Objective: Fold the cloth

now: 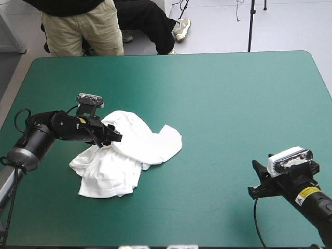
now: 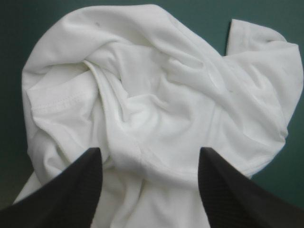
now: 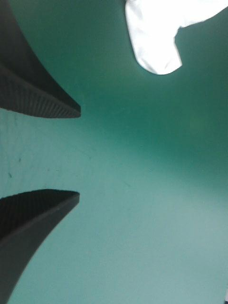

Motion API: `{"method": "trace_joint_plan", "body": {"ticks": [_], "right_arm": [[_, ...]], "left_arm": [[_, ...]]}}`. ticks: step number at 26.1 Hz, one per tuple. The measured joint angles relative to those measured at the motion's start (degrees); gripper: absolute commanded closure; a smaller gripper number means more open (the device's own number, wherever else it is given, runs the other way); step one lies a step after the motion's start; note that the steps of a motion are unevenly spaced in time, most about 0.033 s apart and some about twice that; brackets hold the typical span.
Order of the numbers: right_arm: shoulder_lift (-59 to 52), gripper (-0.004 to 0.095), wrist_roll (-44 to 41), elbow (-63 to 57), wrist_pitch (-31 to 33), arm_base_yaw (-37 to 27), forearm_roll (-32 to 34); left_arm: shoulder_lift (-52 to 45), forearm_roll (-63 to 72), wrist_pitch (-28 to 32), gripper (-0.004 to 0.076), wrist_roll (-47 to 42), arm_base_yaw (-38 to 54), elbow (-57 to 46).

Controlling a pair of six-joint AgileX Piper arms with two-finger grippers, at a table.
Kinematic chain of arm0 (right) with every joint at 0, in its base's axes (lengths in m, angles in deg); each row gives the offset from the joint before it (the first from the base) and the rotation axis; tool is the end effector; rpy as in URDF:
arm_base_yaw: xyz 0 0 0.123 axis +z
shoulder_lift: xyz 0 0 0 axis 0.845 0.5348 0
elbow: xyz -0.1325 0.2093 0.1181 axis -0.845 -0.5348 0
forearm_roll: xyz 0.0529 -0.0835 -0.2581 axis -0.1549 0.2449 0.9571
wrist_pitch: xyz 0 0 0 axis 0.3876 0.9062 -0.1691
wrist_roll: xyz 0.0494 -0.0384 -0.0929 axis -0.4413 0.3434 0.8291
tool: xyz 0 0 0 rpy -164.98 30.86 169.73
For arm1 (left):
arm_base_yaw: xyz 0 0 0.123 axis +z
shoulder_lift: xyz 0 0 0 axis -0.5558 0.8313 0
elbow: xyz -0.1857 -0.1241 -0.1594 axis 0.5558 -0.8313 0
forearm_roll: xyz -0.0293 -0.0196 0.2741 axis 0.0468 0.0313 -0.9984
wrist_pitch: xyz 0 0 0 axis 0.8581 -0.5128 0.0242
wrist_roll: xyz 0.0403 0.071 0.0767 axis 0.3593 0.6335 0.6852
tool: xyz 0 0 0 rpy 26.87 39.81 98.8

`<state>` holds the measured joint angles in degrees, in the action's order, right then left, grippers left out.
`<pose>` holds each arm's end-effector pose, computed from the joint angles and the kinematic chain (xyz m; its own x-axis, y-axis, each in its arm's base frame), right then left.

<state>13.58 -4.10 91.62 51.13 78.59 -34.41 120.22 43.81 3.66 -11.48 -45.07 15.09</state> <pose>0.1494 0.0557 0.2877 -0.4109 -0.2101 -0.8871 -0.3680 0.9285 -0.0494 0.2978 -0.0855 0.2678 -0.7802 0.2576 -0.5700 0.3961 0.9088 -0.1314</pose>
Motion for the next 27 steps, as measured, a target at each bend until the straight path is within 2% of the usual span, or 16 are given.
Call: {"method": "trace_joint_plan", "body": {"ticks": [3, 6, 14, 16, 19, 20, 21, 27], "right_arm": [[0.0, 0.0463, -1.3, -2.5, -0.6, 0.0, 1.2], [0.0, 0.0463, -1.7, -2.6, -2.1, 0.0, 1.5], [0.0, 0.0463, -1.7, -2.7, -2.4, 0.0, 1.5], [0.0, 0.0464, -1.7, -2.7, -2.6, 0.0, 1.5], [0.0, 0.0467, -1.7, -2.7, -2.6, 0.0, 1.5], [0.0, 0.0467, -1.7, -2.7, -2.6, 0.0, 1.5], [0.0, 0.0467, -1.7, -2.7, -2.6, 0.0, 1.5], [0.0, 0.0468, -1.7, -2.7, -2.6, 0.0, 1.5]], "left_arm": [[0.0, -0.6, 0.1, 0.0282, -0.4, 0.0, 0.0], [1.9, -0.4, 0.1, 0.0225, -0.9, 0.0, 0.0], [15.1, -0.4, 4.8, 0.0235, -3.2, 0.0, 0.0], [17.6, 0.0, 4.9, 0.0311, -3.3, 0.0, 0.1], [19.1, 1.1, 4.5, 0.0563, -2.5, 0.1, 1.0], [19.4, 1.6, 4.5, 0.0671, -1.8, 0.1, 1.1], [19.7, 2.3, 4.6, 0.0738, -1.0, 0.1, 1.3], [20.6, 8.8, 6.3, 0.0741, 6.6, -0.7, 1.3]]}}
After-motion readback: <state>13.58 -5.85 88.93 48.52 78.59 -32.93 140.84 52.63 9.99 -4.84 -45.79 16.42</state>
